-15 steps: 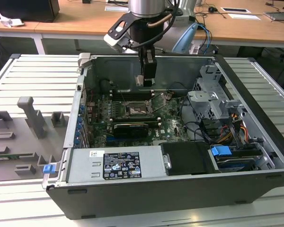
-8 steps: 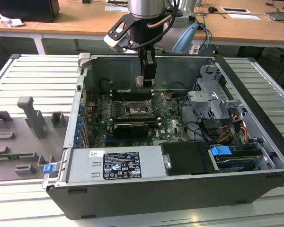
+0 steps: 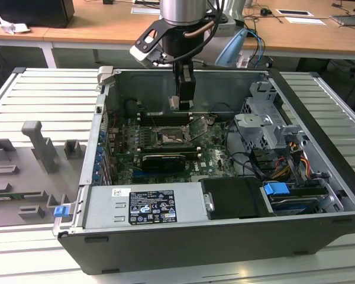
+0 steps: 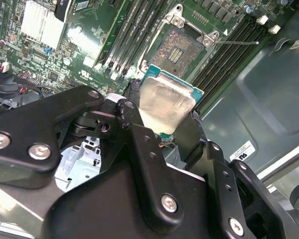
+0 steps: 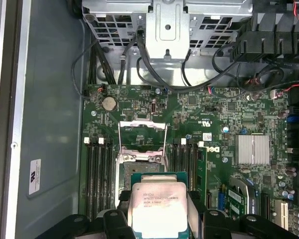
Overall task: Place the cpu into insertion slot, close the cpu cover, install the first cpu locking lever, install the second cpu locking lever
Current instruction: 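Place the cpu into insertion slot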
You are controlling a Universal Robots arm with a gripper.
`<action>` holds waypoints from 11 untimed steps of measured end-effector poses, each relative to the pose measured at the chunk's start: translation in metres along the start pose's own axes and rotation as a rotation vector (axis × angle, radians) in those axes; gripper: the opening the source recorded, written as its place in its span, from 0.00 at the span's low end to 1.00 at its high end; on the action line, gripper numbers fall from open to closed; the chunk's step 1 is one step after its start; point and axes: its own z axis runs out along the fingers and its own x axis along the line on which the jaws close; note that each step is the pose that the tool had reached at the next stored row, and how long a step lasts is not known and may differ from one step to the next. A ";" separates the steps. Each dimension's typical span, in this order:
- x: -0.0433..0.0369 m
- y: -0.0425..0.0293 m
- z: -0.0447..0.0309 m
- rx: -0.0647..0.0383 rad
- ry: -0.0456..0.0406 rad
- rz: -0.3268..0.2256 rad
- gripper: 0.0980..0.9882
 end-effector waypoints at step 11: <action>-0.0001 -0.0003 0.0031 0.000 0.0000 0.000 0.48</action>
